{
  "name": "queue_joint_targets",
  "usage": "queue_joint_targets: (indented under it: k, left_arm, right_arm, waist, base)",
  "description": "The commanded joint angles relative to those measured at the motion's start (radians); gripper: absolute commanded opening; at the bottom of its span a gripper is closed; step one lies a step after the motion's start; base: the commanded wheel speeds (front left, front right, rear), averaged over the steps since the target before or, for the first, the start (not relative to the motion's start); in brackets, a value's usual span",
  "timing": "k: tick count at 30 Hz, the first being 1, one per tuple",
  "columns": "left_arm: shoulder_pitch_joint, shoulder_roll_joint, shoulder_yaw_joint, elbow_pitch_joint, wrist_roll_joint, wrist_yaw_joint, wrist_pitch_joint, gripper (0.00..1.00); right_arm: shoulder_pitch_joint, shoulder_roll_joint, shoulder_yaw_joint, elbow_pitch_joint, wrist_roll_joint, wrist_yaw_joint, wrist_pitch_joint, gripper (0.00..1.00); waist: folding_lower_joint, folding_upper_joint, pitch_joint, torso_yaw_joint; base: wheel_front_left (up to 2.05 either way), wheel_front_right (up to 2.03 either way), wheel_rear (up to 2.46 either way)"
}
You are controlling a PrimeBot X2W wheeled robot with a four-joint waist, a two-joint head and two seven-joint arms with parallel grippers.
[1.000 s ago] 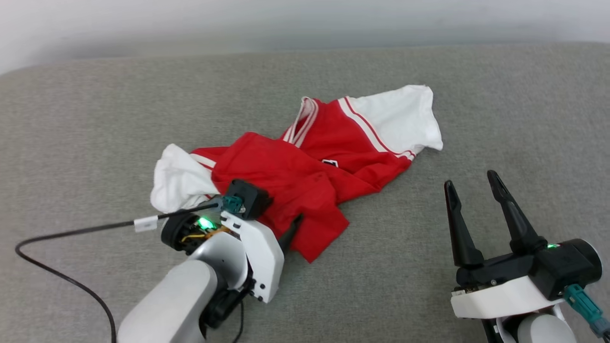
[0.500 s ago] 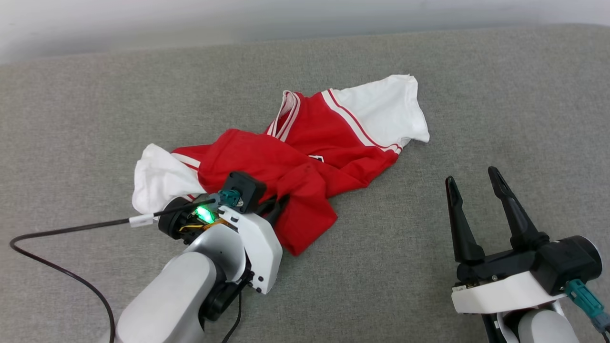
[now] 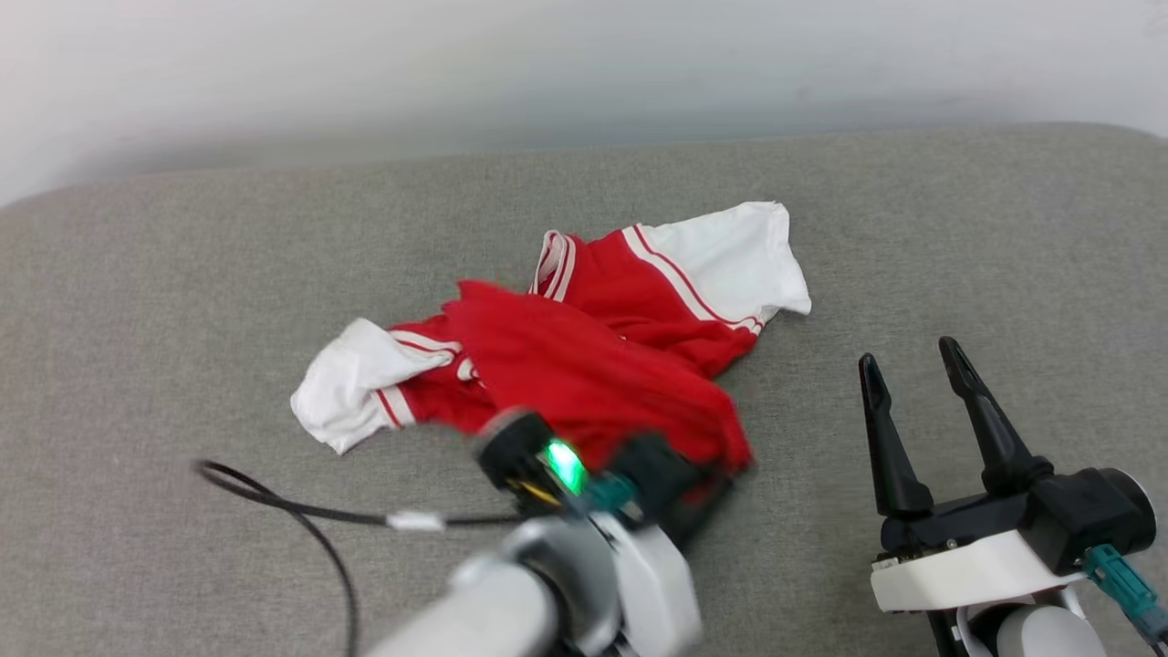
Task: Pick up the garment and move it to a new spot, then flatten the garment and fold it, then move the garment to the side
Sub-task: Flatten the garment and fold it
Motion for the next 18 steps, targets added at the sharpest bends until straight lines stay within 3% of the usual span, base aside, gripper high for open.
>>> queue_joint_targets:
  k: [1,7,11,14,15,16,18]
  left_arm:
    - [0.019,-0.012,-0.025,-0.001,0.001,-0.007,0.005,0.00]
    - [0.040,-0.050,-0.224,0.057,0.000,-0.034,0.046,0.00]
    - [0.026,-0.047,-0.363,0.116,-0.055,-0.037,0.076,0.00]
    - [0.015,-0.028,-0.402,0.151,-0.111,-0.037,0.094,0.00]
    - [0.012,-0.025,-0.406,0.161,-0.116,-0.037,0.091,0.59]
    - [0.006,-0.024,-0.407,0.169,-0.117,-0.037,0.078,1.00]
    - [0.003,-0.023,-0.409,0.193,-0.117,-0.037,0.042,1.00]
  right_arm:
    - [0.009,0.001,-0.004,0.003,-0.001,0.000,-0.002,1.00]
    - [0.015,0.001,-0.020,0.011,-0.002,0.000,-0.002,1.00]
    - [0.013,0.001,-0.026,0.016,-0.003,0.000,-0.002,1.00]
    - [0.012,0.001,-0.027,0.020,-0.002,0.000,-0.002,1.00]
    - [0.011,0.001,-0.026,0.022,-0.002,0.000,-0.002,1.00]
    - [0.011,0.001,-0.027,0.022,-0.002,0.000,-0.002,1.00]
    - [0.011,0.001,-0.030,0.022,0.000,0.000,-0.002,1.00]
  waist:
    - [0.0000,-0.0001,-0.010,-0.006]
    - [0.0000,-0.0001,-0.024,-0.024]
    - [0.0000,-0.0001,-0.022,-0.031]
    - [0.0000,-0.0001,-0.019,-0.030]
    - [0.0000,-0.0001,-0.019,-0.028]
    - [0.0000,-0.0001,-0.018,-0.024]
    - [0.0000,-0.0001,-0.017,-0.013]
  base:
    - [0.00,0.00,0.00]
    - [0.00,0.00,0.00]
    - [0.00,0.00,0.00]
    - [0.00,0.00,0.00]
    - [0.00,0.00,0.00]
    - [0.00,0.00,0.00]
    - [0.00,0.00,0.00]
